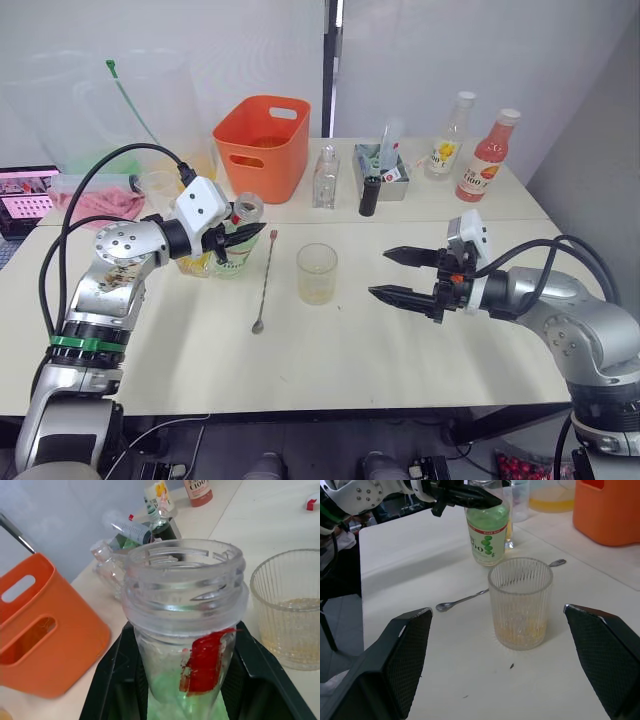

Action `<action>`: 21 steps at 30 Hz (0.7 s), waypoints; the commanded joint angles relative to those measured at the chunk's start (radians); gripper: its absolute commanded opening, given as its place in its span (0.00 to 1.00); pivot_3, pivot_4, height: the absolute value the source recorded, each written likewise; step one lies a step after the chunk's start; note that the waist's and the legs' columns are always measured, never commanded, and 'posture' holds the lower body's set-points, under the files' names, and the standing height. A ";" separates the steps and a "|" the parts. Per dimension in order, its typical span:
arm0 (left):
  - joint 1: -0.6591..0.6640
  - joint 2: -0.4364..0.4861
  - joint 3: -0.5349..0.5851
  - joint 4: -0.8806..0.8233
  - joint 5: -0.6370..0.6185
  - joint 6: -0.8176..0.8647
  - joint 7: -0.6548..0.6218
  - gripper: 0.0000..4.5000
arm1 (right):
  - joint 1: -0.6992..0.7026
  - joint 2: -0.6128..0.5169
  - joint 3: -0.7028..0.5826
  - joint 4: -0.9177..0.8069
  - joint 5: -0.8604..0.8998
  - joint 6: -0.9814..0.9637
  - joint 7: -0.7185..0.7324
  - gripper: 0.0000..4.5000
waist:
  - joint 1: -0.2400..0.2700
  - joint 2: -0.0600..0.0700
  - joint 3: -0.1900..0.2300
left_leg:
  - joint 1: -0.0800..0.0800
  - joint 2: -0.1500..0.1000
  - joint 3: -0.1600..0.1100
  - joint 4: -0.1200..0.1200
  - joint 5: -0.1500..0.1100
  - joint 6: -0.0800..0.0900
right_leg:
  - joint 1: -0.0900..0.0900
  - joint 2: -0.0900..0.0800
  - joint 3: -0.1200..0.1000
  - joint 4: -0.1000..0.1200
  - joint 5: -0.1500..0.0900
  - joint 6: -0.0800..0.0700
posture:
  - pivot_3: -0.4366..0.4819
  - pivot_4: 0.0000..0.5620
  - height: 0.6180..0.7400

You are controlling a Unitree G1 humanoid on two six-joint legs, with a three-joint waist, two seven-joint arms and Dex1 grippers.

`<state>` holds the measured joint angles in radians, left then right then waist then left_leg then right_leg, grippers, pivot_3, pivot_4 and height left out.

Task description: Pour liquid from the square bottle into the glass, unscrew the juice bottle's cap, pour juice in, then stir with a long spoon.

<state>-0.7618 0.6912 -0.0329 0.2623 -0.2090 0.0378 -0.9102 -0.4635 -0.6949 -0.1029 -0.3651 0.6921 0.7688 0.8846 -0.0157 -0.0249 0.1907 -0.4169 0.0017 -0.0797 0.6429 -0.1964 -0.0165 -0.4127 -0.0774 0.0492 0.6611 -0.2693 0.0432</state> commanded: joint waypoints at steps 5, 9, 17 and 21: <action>-0.143 -0.080 -0.049 0.219 0.169 -0.339 0.067 0.30 | 0.044 0.025 -0.047 -0.099 0.059 0.025 -0.090 0.99 | 0.003 0.000 0.000 | -0.001 -0.001 0.000 0.001 0.000 0.000 | 0.000 -0.001 0.000 0.000 0.000 0.001 | 0.48 0.27 1.00; -0.210 -0.119 -0.070 0.367 0.272 -0.458 0.187 0.30 | 0.066 0.033 -0.054 -0.128 0.073 0.031 -0.132 0.99 | -0.001 0.000 0.000 | -0.001 -0.001 0.000 0.001 0.000 0.000 | -0.001 -0.001 0.000 0.001 0.000 0.000 | 0.48 0.27 1.00; -0.277 -0.135 -0.136 0.525 0.455 -0.618 0.365 0.30 | 0.108 0.027 -0.062 -0.172 0.082 0.039 -0.195 0.99 | 0.000 -0.001 0.000 | -0.008 -0.002 0.000 0.003 0.000 0.000 | -0.009 -0.001 0.000 0.004 0.001 0.000 | 0.48 0.27 1.00; -0.277 -0.137 -0.166 0.551 0.515 -0.685 0.413 0.30 | 0.116 0.039 -0.062 -0.179 0.093 0.041 -0.229 0.99 | 0.000 -0.001 0.000 | -0.008 -0.002 0.000 0.003 0.000 0.000 | -0.009 -0.001 0.000 0.004 0.001 0.000 | 0.48 0.27 1.00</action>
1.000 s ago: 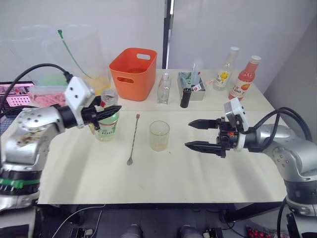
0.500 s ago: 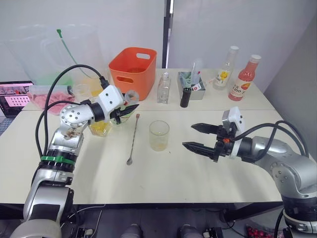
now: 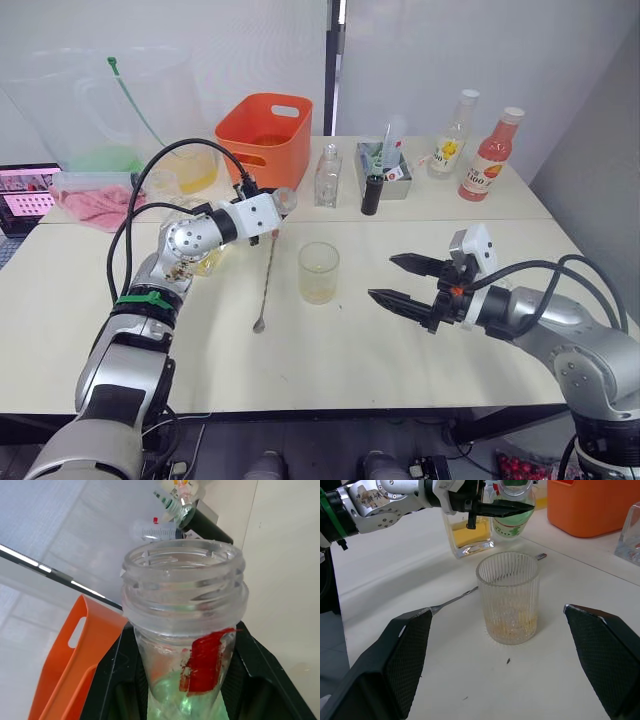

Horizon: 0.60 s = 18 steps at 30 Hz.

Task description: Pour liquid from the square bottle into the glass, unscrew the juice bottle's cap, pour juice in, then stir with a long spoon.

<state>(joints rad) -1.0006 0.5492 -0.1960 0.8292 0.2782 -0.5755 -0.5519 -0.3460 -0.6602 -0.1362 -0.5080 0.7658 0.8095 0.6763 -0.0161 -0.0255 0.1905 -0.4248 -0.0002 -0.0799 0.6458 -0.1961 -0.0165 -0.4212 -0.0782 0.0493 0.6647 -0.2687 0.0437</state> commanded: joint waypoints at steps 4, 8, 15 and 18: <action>-0.024 0.016 -0.020 -0.004 0.064 -0.158 0.099 0.30 | 0.002 0.008 -0.024 -0.047 0.031 0.003 -0.045 0.99 | 0.000 0.000 0.000 | 0.000 0.000 0.000 0.000 0.000 0.000 | 0.000 0.000 0.000 0.000 0.000 0.000 | 0.48 0.27 1.00; -0.025 0.029 -0.040 0.019 0.121 -0.225 0.153 0.30 | 0.003 0.010 -0.020 -0.051 0.035 0.003 -0.060 0.99 | -0.001 0.000 0.000 | 0.000 0.000 0.000 0.000 0.000 0.000 | 0.000 0.000 0.000 0.000 0.000 0.000 | 0.48 0.27 1.00; -0.044 0.043 -0.074 0.036 0.232 -0.305 0.288 0.30 | -0.002 0.003 -0.013 -0.051 0.042 0.003 -0.075 0.99 | 0.001 0.000 0.000 | 0.000 0.000 0.000 0.000 0.000 0.000 | 0.000 0.000 0.000 0.000 0.000 0.000 | 0.48 0.27 1.00; -0.055 0.056 -0.092 0.042 0.285 -0.330 0.351 0.30 | -0.004 0.001 -0.011 -0.051 0.036 0.000 -0.080 0.99 | 0.000 0.000 0.000 | 0.000 0.000 0.000 0.000 0.000 0.000 | 0.000 0.000 0.000 0.000 0.000 0.000 | 0.48 0.27 1.00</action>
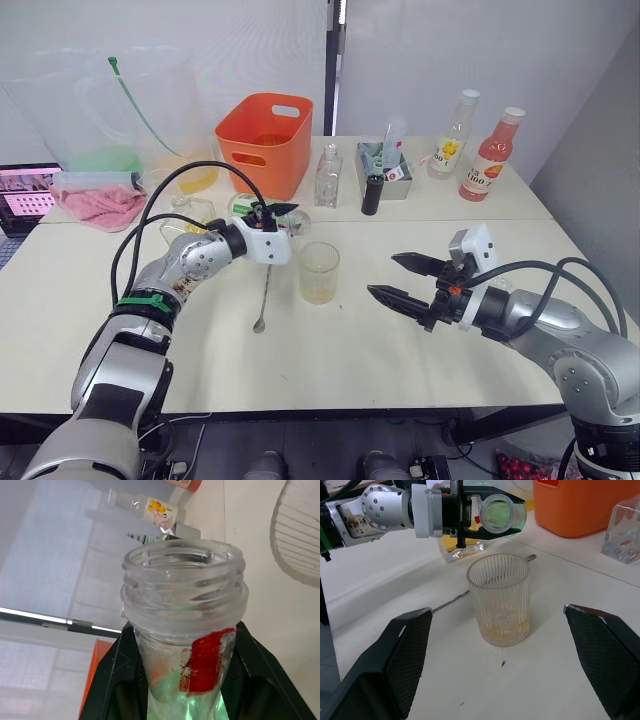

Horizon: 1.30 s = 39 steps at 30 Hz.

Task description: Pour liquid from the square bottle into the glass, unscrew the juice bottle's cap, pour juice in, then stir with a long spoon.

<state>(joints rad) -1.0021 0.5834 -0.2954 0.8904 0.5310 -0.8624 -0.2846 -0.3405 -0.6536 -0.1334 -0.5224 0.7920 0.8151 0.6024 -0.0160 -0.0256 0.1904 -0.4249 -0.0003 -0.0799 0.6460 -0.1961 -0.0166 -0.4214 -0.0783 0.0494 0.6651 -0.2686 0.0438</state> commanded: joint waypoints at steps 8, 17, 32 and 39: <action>-0.085 0.030 -0.037 0.018 0.122 -0.075 0.195 0.30 | -0.016 -0.008 -0.008 -0.035 0.002 -0.008 -0.015 0.99 | 0.000 0.000 0.000 | 0.000 0.000 0.000 0.000 0.000 0.000 | 0.000 0.000 0.000 0.000 0.000 0.000 | 0.48 0.27 1.00; -0.122 0.034 -0.078 0.037 0.194 -0.074 0.303 0.30 | -0.024 -0.015 -0.005 -0.035 -0.012 -0.012 -0.017 0.99 | 0.000 0.000 0.000 | 0.000 0.000 0.000 0.000 0.000 0.000 | 0.000 0.000 0.000 0.000 0.000 0.000 | 0.48 0.27 1.00; -0.141 0.038 -0.120 0.040 0.259 -0.085 0.382 0.30 | -0.032 -0.005 -0.001 -0.031 -0.022 -0.018 -0.017 0.99 | 0.000 0.000 0.000 | 0.000 0.000 0.000 0.000 0.000 0.000 | 0.000 0.000 0.000 0.001 0.000 0.000 | 0.48 0.27 1.00; -0.143 0.031 -0.119 0.043 0.244 -0.077 0.373 0.30 | -0.031 -0.009 0.003 -0.023 -0.025 -0.024 -0.002 0.99 | -0.001 0.000 0.000 | 0.000 0.000 0.000 0.000 0.000 0.000 | 0.000 0.000 0.000 0.001 0.000 0.000 | 0.48 0.27 1.00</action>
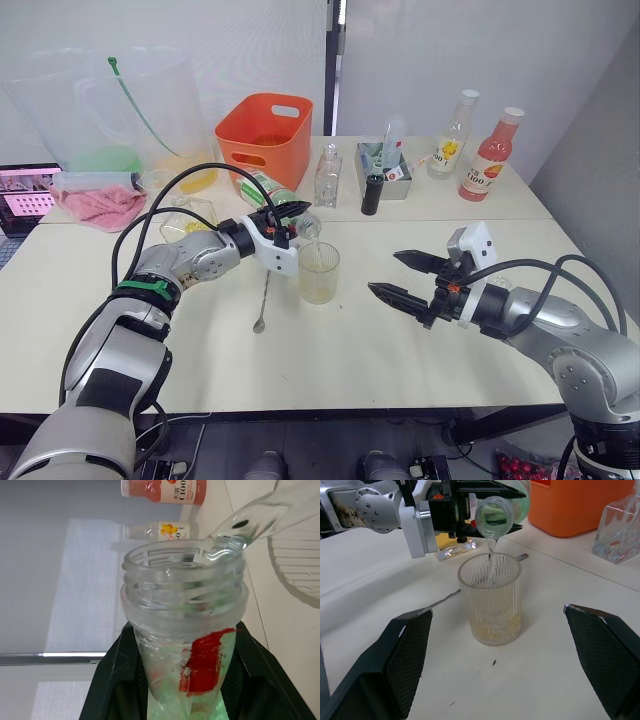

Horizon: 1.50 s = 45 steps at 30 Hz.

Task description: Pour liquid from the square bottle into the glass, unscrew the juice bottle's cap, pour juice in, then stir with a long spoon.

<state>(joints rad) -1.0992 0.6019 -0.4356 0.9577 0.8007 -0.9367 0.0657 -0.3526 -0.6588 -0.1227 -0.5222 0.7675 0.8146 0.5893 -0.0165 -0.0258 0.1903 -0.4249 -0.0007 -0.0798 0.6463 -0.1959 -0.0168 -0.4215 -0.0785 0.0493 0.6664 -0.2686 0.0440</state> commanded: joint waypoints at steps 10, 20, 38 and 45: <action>-0.008 -0.027 0.082 -0.021 -0.263 0.023 -0.232 0.30 | -0.020 -0.004 -0.003 -0.013 -0.016 -0.031 0.029 0.99 | 0.000 0.000 0.000 | 0.000 0.000 0.000 0.001 0.000 0.000 | 0.000 0.000 0.000 0.000 0.000 0.000 | 0.48 0.27 1.00; 0.075 -0.086 0.189 -0.218 -0.589 0.229 -0.541 0.30 | -0.040 -0.006 0.006 0.008 -0.016 -0.034 0.065 0.99 | -0.004 0.000 0.000 | 0.000 0.000 0.000 0.002 0.000 0.000 | 0.000 0.000 0.000 0.004 0.000 0.000 | 0.48 0.27 1.00; 0.389 -0.025 0.629 -1.132 -1.202 1.277 -0.662 0.30 | -0.272 -0.042 0.005 0.252 0.089 -0.016 0.308 0.99 | -0.037 0.000 0.000 | 0.001 0.001 -0.002 0.006 0.000 0.000 | 0.000 0.001 0.001 0.013 0.000 0.000 | 0.48 0.27 1.00; 0.622 0.070 0.854 -1.376 -1.399 1.454 -0.657 0.30 | -0.348 -0.055 0.063 0.337 0.057 -0.033 0.441 0.99 | -0.042 0.000 0.000 | 0.003 0.001 -0.001 0.006 0.000 0.000 | 0.000 0.001 0.002 0.010 0.000 0.000 | 0.48 0.27 1.00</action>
<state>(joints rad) -0.4788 0.6530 0.3575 -0.3188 -0.5359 0.5126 -0.5820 -0.6795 -0.7046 -0.0541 -0.1845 0.8294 0.8056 0.9990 -0.0582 -0.0256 0.1902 -0.4223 0.0005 -0.0810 0.6520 -0.1959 -0.0168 -0.4215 -0.0776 0.0509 0.6755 -0.2686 0.0438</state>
